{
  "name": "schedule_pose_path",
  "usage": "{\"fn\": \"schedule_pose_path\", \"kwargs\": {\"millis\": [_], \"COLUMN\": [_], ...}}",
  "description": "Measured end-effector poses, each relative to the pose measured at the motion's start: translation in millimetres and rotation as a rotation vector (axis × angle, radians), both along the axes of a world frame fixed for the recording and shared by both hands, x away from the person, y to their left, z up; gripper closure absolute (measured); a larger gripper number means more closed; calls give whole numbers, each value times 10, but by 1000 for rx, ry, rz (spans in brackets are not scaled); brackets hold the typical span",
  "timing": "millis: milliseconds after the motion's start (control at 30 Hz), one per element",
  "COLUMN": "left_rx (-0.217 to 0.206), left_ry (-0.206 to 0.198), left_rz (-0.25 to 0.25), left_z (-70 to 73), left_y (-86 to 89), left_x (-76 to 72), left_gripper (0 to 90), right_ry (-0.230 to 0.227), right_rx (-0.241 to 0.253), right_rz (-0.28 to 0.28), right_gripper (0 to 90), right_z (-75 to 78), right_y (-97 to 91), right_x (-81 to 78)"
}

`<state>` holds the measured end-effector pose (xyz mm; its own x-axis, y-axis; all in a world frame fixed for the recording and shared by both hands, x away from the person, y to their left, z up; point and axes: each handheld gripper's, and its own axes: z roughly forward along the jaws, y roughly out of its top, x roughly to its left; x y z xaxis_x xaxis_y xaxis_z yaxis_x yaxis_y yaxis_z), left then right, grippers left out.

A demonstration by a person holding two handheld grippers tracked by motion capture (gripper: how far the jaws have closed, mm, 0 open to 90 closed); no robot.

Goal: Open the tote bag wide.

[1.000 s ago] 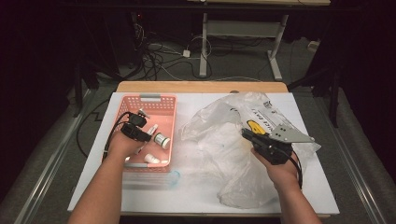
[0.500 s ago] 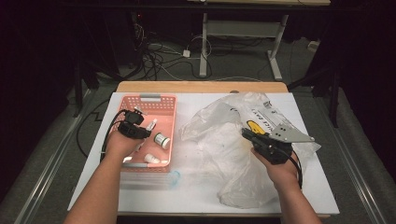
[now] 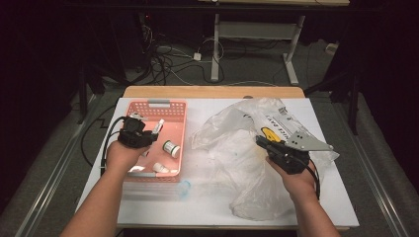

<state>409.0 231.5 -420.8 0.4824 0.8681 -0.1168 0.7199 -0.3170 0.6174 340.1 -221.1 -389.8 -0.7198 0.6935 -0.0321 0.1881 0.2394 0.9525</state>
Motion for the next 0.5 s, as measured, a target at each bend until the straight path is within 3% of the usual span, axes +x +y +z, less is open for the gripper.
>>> {"fn": "schedule_pose_path", "kwargs": {"millis": [500], "left_rx": [-81], "left_ry": [-111], "left_rz": [-21], "left_z": [113], "left_y": [-38], "left_x": [-320], "left_gripper": [688], "right_ry": [-4], "right_rx": [2], "right_rz": [6], "right_gripper": [900], "right_z": [12], "right_y": [5], "right_x": [-15]}}
